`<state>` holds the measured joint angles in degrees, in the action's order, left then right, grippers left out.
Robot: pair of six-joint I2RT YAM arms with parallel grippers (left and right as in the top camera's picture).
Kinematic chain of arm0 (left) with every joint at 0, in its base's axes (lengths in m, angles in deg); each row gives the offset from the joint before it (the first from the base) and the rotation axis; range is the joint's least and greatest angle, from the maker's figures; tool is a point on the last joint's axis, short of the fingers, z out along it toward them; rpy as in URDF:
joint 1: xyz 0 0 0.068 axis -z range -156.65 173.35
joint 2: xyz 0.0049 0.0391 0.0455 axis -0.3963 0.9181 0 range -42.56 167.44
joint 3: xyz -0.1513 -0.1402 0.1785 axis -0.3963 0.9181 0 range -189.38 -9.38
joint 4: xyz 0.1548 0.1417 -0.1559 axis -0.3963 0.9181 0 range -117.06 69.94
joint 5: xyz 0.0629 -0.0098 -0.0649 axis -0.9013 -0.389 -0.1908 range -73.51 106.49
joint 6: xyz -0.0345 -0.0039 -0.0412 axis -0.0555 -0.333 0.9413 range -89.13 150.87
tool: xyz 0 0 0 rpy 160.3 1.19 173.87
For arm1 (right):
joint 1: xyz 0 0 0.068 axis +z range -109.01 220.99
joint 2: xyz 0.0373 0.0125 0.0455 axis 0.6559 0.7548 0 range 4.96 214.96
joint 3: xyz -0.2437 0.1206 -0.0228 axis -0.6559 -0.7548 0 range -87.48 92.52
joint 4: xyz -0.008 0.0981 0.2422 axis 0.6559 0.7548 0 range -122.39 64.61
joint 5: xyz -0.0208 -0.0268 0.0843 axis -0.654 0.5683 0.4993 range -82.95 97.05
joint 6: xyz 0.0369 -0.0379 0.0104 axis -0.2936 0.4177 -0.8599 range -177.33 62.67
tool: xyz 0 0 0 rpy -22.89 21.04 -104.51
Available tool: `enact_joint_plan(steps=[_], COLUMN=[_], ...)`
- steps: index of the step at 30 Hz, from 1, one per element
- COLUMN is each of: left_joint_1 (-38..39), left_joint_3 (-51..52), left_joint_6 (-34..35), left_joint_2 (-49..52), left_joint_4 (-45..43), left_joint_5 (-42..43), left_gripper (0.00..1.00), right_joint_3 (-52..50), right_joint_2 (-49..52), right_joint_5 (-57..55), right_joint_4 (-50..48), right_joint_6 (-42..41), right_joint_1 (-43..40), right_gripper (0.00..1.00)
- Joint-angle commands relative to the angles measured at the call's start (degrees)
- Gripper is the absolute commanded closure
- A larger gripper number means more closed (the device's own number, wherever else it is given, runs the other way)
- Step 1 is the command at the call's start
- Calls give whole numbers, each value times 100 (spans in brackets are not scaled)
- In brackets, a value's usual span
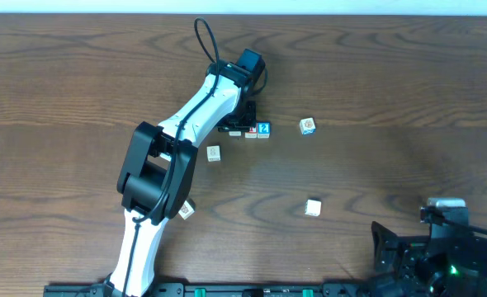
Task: Spell out Ai2
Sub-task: 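Lower the red 'A' block left of the red 'I' block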
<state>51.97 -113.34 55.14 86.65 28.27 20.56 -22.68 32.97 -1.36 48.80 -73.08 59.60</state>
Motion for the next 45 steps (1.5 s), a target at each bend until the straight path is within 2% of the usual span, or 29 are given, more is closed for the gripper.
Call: enact_joint_plan(steps=[1,29,34,40,42,45], left_joint_1=[-9,-9,-9,-9,-9,-9], left_joint_3=[74,267,267,267,267,267], left_joint_6=[107,153,157,168,168,170], left_joint_2=[81,90,90,90,90,90], left_joint_4=[-9,-208,-210,-212,-212,-210], left_joint_5=[-107,-4,-4,-4,-4,-2], left_gripper=[94,94,89,75,75,68], right_joint_3=[0,0,0,0,0,0], right_joint_2=[-11,-11,-11,-11,-11,-11], right_joint_5=[2,2,4,4,4,2], right_joint_4=[-2,-2,-2,-2,-2,-2], right_joint_6=[-28,-28,-28,-28,-28,-28], right_joint_1=[22,22,22,22,22,22], right_gripper=[1,1,1,1,1,1])
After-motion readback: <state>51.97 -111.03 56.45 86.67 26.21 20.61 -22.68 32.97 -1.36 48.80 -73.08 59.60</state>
